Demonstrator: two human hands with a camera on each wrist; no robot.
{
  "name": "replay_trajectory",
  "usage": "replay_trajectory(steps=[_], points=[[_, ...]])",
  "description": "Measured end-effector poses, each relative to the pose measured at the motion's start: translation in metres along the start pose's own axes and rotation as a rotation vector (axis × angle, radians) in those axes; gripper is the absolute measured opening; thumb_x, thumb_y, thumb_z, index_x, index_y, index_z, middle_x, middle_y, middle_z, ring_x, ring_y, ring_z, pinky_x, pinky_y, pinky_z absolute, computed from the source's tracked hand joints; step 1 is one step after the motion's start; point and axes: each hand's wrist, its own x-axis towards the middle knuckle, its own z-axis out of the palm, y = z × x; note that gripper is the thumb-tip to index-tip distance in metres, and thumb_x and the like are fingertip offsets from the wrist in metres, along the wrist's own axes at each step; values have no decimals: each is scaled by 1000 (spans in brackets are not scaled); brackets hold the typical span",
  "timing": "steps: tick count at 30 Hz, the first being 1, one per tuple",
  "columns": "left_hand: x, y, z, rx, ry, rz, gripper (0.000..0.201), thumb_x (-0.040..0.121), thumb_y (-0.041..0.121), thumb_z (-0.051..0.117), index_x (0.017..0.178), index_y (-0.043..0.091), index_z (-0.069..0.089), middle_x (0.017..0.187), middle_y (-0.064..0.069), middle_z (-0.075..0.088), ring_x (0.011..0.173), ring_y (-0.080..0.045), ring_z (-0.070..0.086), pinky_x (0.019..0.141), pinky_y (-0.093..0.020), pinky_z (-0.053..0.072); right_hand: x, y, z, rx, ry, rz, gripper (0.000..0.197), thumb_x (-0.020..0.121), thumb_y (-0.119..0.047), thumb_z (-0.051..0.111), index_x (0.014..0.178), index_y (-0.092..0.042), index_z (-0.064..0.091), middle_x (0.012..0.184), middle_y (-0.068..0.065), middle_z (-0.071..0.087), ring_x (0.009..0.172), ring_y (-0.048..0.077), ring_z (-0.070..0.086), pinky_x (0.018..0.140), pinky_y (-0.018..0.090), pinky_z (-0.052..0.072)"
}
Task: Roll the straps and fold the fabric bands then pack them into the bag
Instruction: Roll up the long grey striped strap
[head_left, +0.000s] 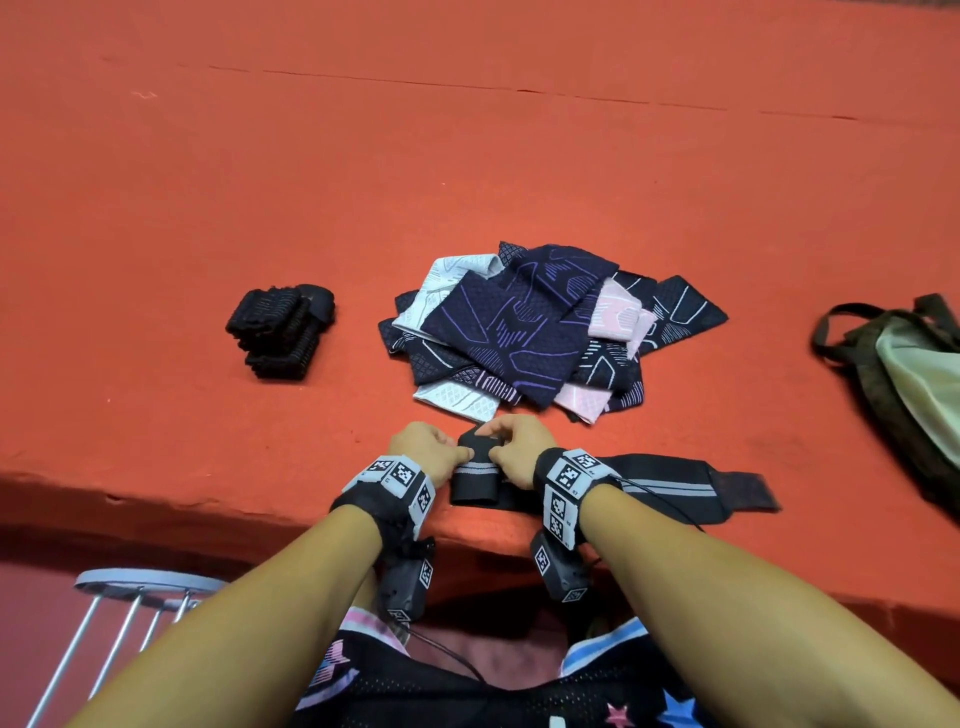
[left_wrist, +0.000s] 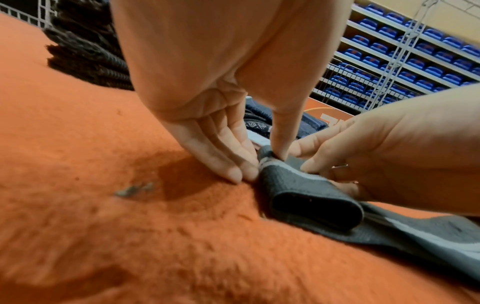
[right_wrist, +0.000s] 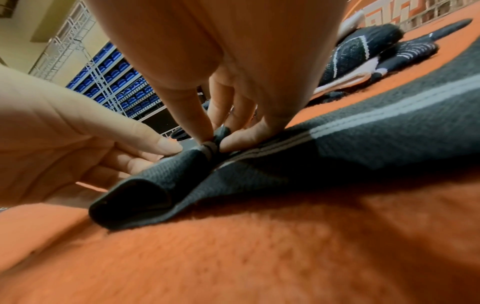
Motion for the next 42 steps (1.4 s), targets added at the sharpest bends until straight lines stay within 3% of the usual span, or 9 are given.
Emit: replay_trajectory(steps=[5, 11, 15, 21, 25, 28, 32, 37, 42], points=[[0, 1, 5, 31, -3, 0, 18, 72, 25, 84, 72, 18, 68, 73, -1, 73, 75, -23, 73, 70, -39, 62, -2, 3, 5, -209, 66, -8, 29, 82, -8, 69, 102, -30, 71, 111, -1, 54, 100, 17, 61, 95, 31, 50], [-3, 13, 6, 147, 24, 42, 14, 75, 22, 77, 71, 16, 66, 72, 2, 67, 65, -17, 59, 54, -23, 42, -5, 2, 0, -262, 89, -21, 24, 81, -8, 68, 83, -29, 57, 84, -8, 58, 83, 17, 60, 77, 30, 49], [0, 19, 8, 81, 22, 58, 19, 74, 24, 80, 67, 16, 65, 64, 0, 61, 61, -19, 54, 60, -33, 47, -5, 3, -10, -198, 86, 78, 12, 80, -25, 73, 69, -25, 70, 80, -7, 73, 77, 15, 68, 76, 29, 56], [-1, 34, 9, -12, 84, 118, 18, 70, 29, 81, 71, 18, 66, 66, 6, 66, 67, -17, 64, 58, -27, 50, -5, -7, -19, 375, -4, 241, 34, 96, -31, 62, 90, 1, 71, 82, 16, 71, 68, 23, 69, 64, 30, 59], [-1, 36, 13, -62, -9, 126, 22, 70, 38, 75, 68, 18, 68, 66, 0, 73, 67, -24, 73, 67, -41, 62, -9, -10, -23, 451, -24, 264, 36, 96, -38, 58, 80, -7, 67, 74, 9, 70, 62, 19, 67, 59, 27, 56], [-1, 36, 15, -93, -97, 123, 13, 78, 27, 71, 70, 18, 75, 72, 0, 76, 75, -24, 74, 75, -38, 62, -8, -1, -25, 370, 5, 228, 28, 92, -28, 63, 70, -11, 65, 58, 2, 60, 57, 22, 58, 59, 33, 51], [3, 28, 20, -70, -114, 143, 17, 56, 21, 70, 71, 25, 77, 70, 1, 75, 77, -27, 74, 78, -44, 62, -13, 4, -28, 209, 12, 183, 14, 89, -12, 62, 75, -16, 64, 63, 2, 61, 59, 20, 56, 61, 32, 49], [-2, 23, 26, -34, -81, 66, 17, 77, 18, 78, 88, 24, 67, 69, -3, 69, 53, -18, 64, 55, -32, 58, -17, 10, -34, 70, 21, 127, 23, 88, -11, 65, 72, -28, 64, 73, -6, 65, 75, 15, 62, 77, 29, 51], [2, 12, 35, 97, -105, 204, 10, 81, 23, 74, 90, 25, 70, 63, 7, 65, 67, -22, 65, 75, -45, 61, -16, 16, -33, -121, 39, 113, 5, 83, -20, 70, 80, -24, 72, 84, 2, 72, 81, 20, 66, 74, 28, 51]])
